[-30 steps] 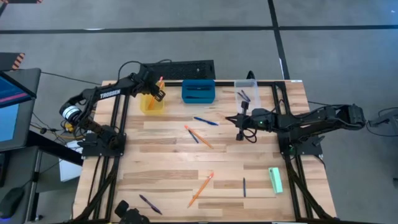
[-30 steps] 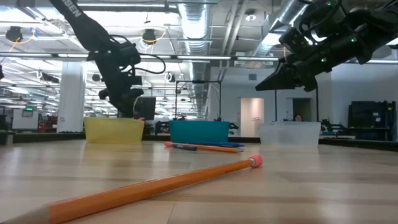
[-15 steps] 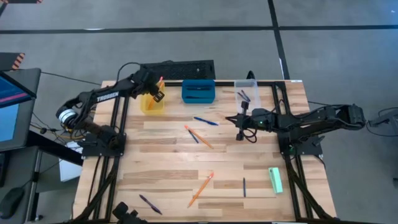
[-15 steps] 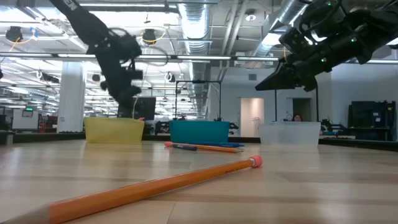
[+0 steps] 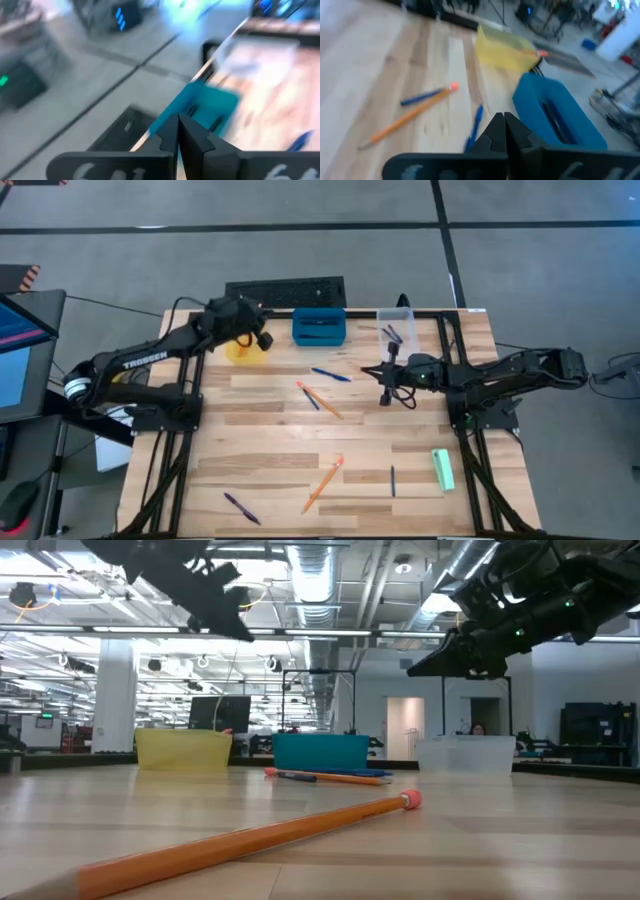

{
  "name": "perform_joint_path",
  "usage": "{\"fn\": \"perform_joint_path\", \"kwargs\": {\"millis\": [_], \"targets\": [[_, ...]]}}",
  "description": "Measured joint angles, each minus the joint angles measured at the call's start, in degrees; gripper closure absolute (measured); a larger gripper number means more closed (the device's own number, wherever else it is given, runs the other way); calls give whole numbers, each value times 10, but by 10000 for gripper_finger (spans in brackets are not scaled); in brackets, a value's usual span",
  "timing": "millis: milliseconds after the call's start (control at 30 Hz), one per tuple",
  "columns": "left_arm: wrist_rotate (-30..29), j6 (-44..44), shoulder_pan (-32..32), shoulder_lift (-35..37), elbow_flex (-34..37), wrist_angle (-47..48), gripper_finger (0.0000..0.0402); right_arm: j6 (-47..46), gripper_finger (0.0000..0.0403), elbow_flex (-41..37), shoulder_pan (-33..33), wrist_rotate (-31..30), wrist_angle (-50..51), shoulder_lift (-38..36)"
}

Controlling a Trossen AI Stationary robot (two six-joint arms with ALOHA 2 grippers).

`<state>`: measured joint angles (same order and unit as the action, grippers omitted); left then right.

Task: Sort crayons/erasers/pens/pencils in bins
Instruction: Put the orange pencil into the transparent yellow bin

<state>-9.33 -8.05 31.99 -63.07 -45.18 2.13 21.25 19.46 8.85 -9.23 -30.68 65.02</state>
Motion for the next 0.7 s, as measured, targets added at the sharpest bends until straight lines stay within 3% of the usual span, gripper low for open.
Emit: {"fn": "perform_joint_path", "kwargs": {"millis": [133, 400, 700], "targets": [[2, 4, -56, 9, 71, -142, 401, -9, 402, -28, 3, 35, -75, 0], [18, 15, -144, 1, 208, -390, 401, -32, 398, -39, 3, 33, -120, 0], [12, 12, -200, 2, 279, -470, 401, -72, 387, -39, 3, 32, -119, 0]]}}
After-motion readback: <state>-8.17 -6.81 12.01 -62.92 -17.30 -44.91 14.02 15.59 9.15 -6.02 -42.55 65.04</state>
